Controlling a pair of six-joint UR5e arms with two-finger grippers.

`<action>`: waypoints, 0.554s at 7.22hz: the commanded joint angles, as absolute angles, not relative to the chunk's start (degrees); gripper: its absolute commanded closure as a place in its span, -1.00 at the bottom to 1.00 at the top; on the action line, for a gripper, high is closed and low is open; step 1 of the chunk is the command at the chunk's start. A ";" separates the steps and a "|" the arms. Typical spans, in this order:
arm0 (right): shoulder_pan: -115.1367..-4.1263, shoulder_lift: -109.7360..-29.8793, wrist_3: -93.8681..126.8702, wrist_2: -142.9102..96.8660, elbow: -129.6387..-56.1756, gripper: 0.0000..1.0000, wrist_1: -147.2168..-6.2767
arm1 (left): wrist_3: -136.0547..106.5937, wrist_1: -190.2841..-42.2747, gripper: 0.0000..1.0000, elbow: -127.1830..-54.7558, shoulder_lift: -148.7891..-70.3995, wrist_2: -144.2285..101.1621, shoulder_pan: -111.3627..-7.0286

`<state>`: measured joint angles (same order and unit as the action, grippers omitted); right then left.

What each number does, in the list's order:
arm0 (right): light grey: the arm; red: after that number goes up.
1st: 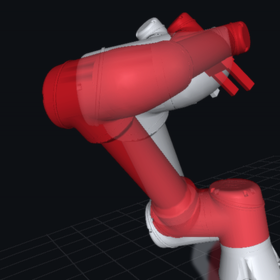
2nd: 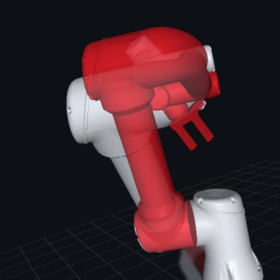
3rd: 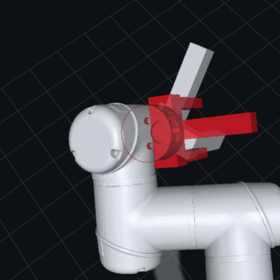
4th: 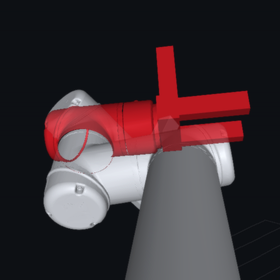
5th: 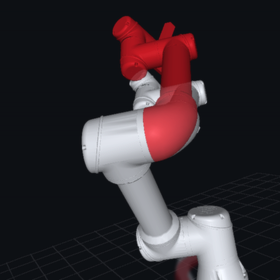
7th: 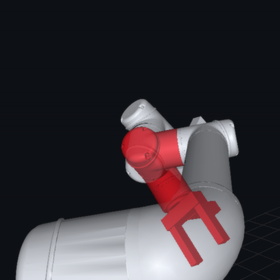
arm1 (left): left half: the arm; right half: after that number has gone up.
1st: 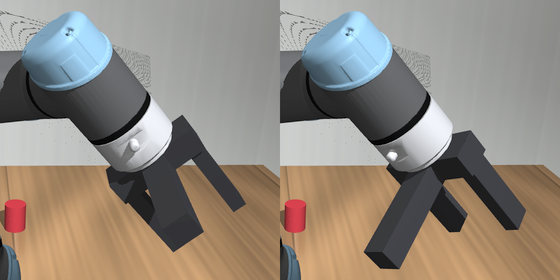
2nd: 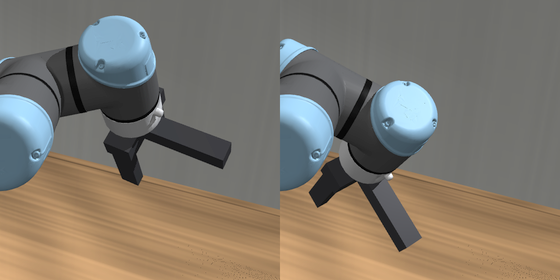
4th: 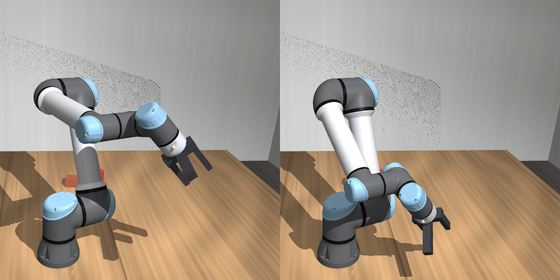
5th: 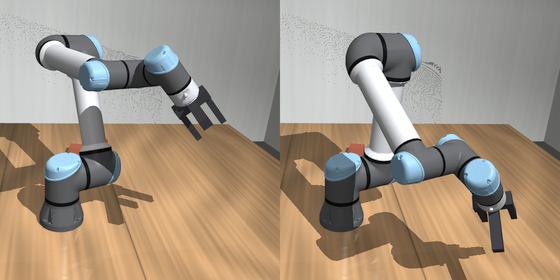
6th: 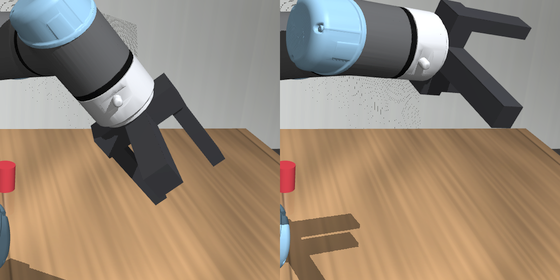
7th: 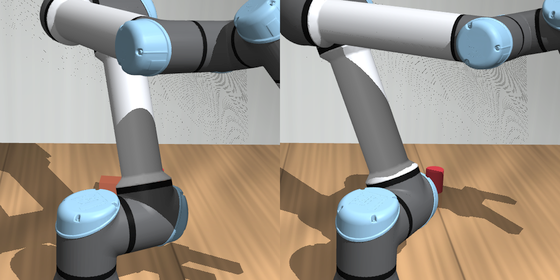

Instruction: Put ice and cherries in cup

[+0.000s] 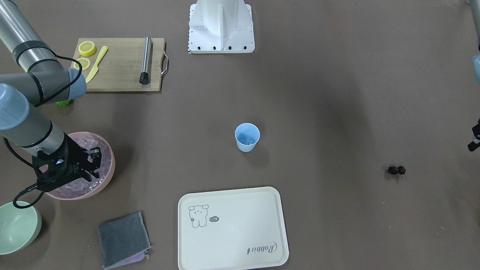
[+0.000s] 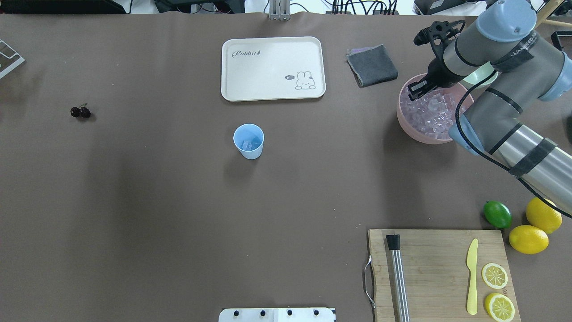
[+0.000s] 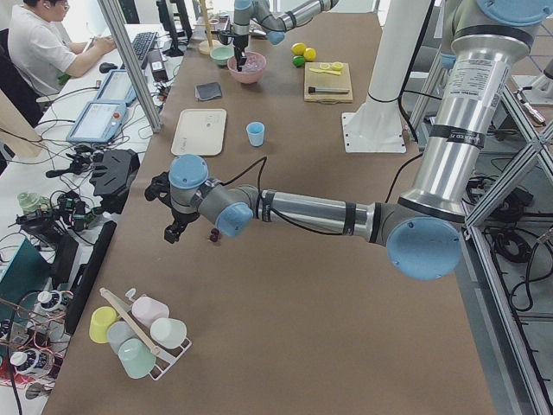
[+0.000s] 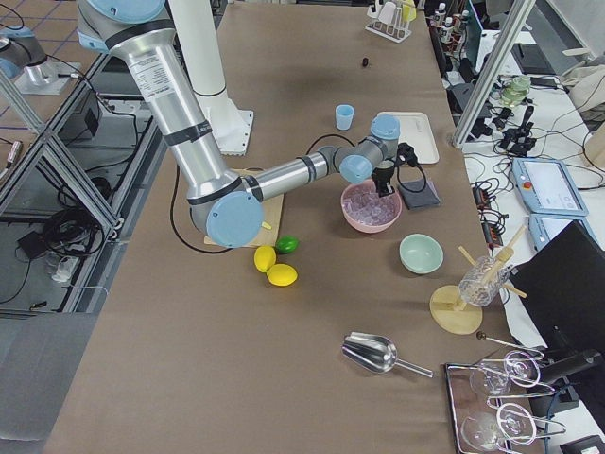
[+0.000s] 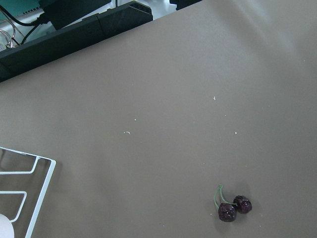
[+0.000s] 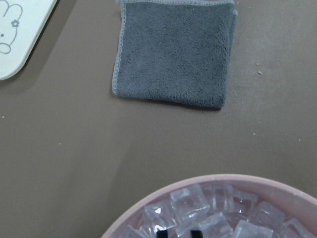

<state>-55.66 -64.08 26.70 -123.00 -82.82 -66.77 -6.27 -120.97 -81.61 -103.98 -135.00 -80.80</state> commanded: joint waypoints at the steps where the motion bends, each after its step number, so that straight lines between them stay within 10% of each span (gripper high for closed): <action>1: -55.72 -64.51 26.63 -123.05 -83.41 -0.78 -66.71 | -6.33 -123.47 -0.94 -79.64 -103.97 -135.00 -80.77; 4: -55.28 -65.39 26.63 -122.43 -83.41 -0.96 -66.62 | -6.33 -123.57 -0.94 -79.63 -103.97 -135.00 -80.42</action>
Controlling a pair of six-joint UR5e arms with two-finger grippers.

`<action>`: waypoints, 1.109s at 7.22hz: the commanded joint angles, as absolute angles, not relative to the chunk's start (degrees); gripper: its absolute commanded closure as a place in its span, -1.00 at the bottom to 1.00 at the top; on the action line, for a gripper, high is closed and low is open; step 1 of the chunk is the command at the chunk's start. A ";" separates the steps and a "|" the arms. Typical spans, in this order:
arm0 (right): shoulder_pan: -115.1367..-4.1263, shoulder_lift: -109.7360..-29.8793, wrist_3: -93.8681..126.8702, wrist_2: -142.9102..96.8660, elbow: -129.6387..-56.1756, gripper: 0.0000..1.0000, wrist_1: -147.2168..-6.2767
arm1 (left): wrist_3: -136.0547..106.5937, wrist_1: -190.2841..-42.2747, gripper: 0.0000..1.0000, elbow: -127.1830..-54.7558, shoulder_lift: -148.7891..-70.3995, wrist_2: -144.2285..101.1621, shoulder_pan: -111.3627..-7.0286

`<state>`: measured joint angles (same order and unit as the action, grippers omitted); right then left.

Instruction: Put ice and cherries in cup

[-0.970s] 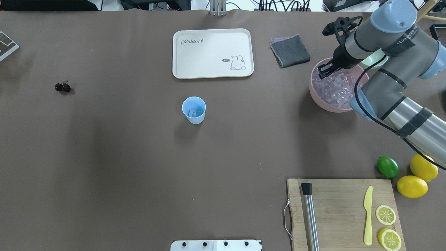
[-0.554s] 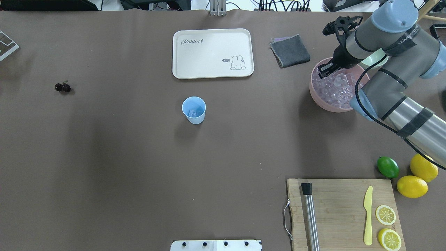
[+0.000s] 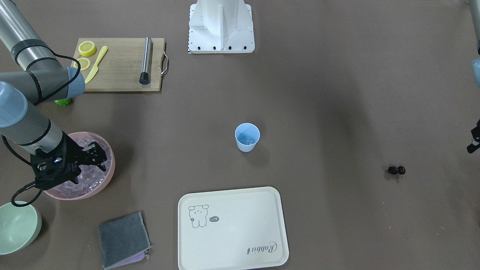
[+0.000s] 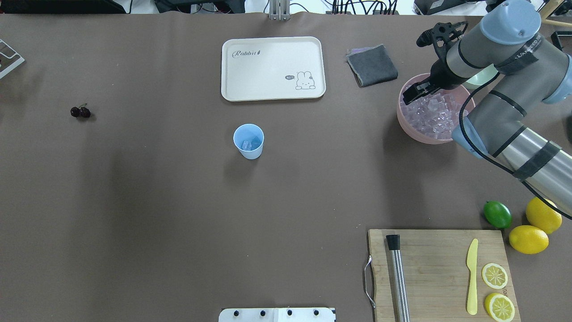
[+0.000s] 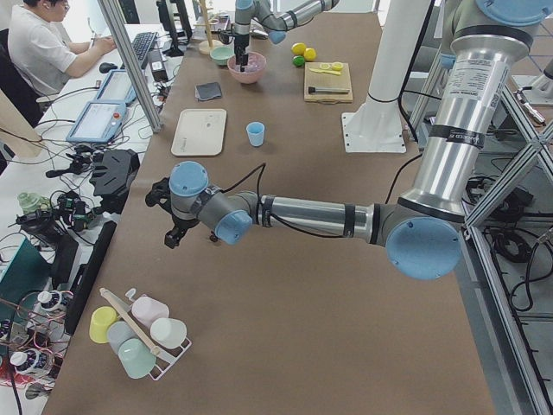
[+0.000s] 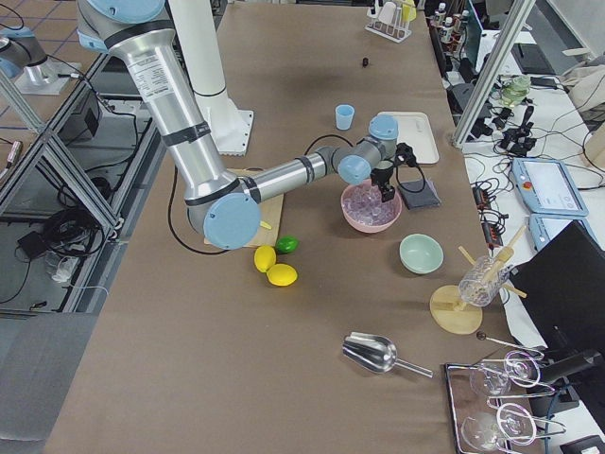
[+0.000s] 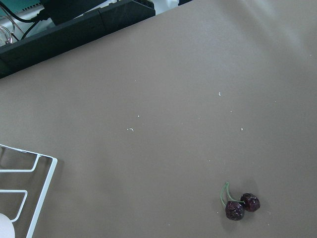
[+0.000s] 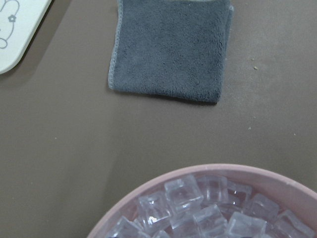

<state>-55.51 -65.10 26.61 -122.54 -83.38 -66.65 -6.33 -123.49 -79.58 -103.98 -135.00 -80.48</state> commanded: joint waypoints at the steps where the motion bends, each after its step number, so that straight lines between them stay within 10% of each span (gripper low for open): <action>1: -54.94 -65.74 26.37 -122.43 -82.97 -0.96 -66.62 | -6.33 -123.57 -0.94 -79.54 -104.06 -135.00 -80.33; 8: -54.84 -68.29 24.52 -120.76 -83.32 -0.96 -66.71 | -6.42 -124.10 -0.94 -79.80 -103.97 -135.00 -79.89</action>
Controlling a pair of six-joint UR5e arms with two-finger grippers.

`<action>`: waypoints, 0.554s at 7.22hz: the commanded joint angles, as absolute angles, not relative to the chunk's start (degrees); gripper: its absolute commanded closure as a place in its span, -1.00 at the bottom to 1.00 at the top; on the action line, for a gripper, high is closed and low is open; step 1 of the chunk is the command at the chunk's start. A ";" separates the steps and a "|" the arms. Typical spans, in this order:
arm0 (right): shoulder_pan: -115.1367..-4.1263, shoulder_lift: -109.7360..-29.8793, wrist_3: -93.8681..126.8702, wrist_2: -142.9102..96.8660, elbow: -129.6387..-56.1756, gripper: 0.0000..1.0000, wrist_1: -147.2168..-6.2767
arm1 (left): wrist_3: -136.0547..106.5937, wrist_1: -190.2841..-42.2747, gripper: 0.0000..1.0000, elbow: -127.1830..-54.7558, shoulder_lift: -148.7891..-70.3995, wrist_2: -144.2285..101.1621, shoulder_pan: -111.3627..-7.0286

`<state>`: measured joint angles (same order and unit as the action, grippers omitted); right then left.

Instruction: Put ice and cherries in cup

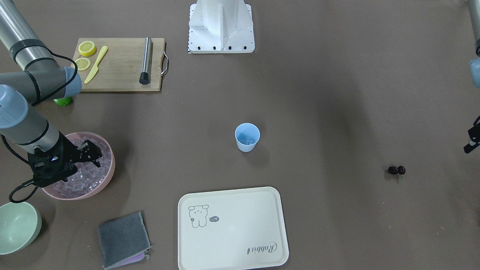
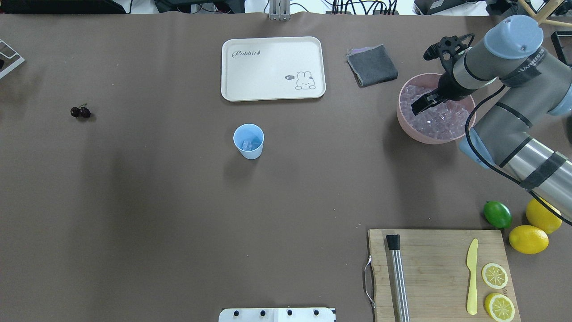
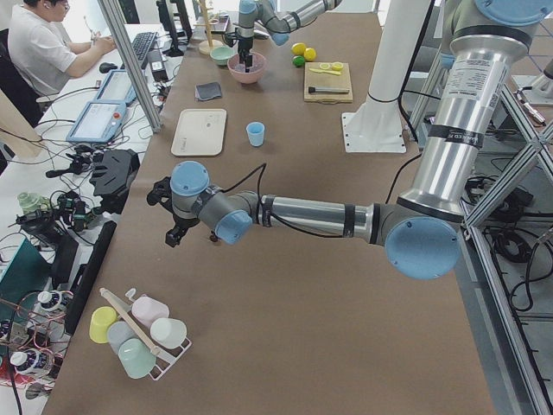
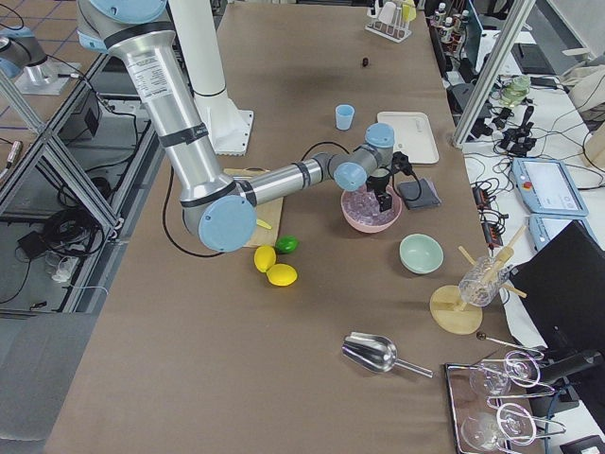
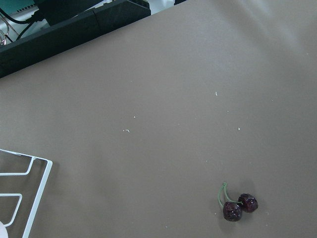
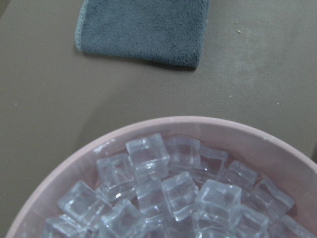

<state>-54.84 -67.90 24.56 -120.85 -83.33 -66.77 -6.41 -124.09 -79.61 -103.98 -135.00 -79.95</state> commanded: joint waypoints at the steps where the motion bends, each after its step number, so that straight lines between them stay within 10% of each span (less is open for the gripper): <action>1: -54.76 -69.25 24.61 -120.76 -83.23 -0.92 -66.62 | -6.59 -124.10 -0.94 -79.98 -103.97 -135.00 -79.89; 4: -54.84 -69.17 25.05 -120.93 -83.50 -0.66 -66.71 | -7.20 -125.84 -0.94 -79.98 -103.37 -135.00 -79.89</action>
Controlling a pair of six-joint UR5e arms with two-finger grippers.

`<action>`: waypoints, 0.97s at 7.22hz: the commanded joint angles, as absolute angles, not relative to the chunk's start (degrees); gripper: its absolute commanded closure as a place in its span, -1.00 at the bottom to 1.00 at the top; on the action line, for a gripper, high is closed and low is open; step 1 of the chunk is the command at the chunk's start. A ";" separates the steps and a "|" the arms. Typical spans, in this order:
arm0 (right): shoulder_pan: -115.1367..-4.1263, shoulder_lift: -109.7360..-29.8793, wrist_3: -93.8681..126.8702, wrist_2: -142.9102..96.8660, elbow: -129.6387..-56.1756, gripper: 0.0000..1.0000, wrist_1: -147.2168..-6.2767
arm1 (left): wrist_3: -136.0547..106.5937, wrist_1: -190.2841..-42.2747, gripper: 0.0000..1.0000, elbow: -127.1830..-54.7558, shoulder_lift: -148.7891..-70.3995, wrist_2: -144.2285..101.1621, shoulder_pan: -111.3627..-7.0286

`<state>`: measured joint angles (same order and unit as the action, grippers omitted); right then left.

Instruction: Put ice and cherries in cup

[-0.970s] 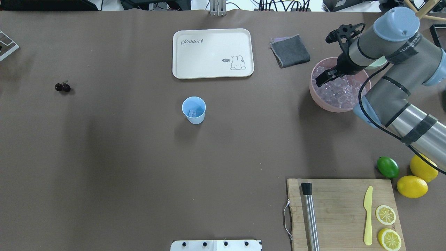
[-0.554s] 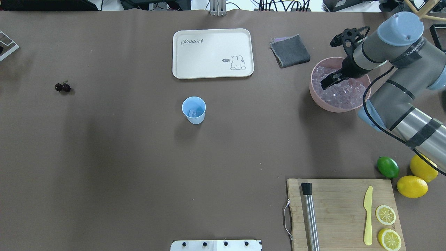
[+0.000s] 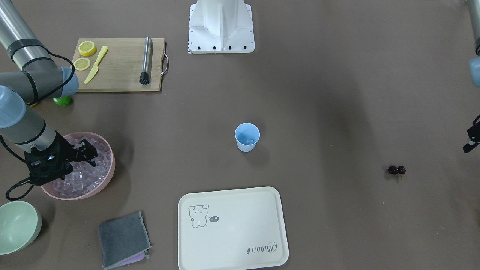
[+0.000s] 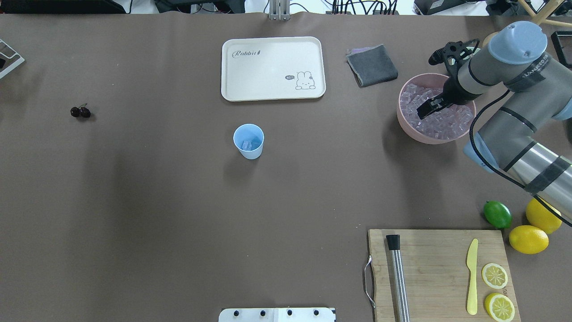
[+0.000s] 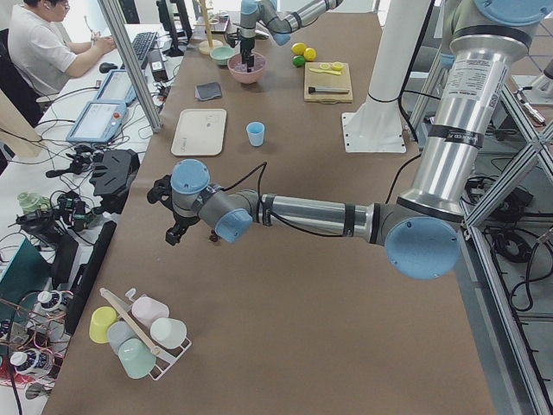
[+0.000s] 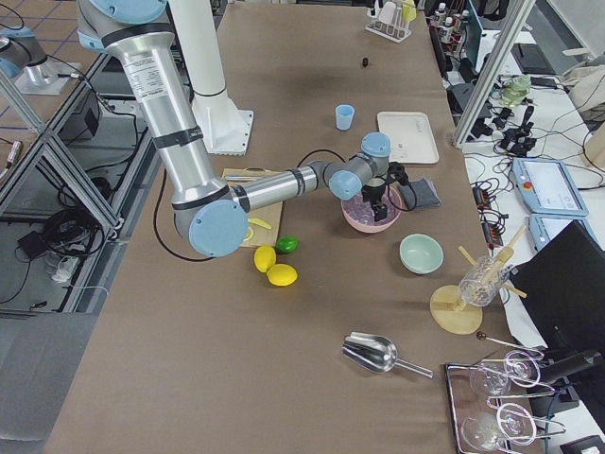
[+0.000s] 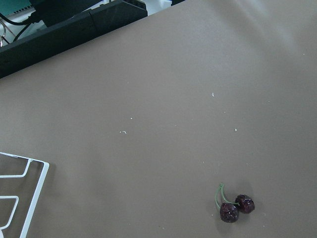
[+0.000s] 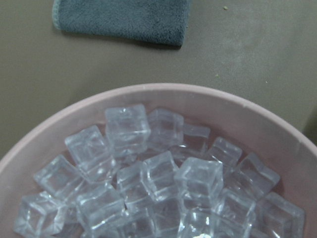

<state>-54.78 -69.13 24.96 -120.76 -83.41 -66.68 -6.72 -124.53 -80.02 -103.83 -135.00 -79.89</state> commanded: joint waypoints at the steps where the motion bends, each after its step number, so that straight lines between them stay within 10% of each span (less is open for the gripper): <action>1: -54.84 -69.17 25.05 -120.94 -83.50 -0.65 -66.71 | -9.56 -127.86 -0.94 -79.98 -103.27 -135.00 -79.81; 7: -55.63 -69.43 24.96 -121.46 -84.46 0.04 -67.06 | -10.11 -128.76 -0.94 -80.07 -102.57 -135.00 -79.10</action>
<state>-55.58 -69.43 25.03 -121.44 -84.54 -67.01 -10.10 -128.75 -80.03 -102.61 -135.00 -79.13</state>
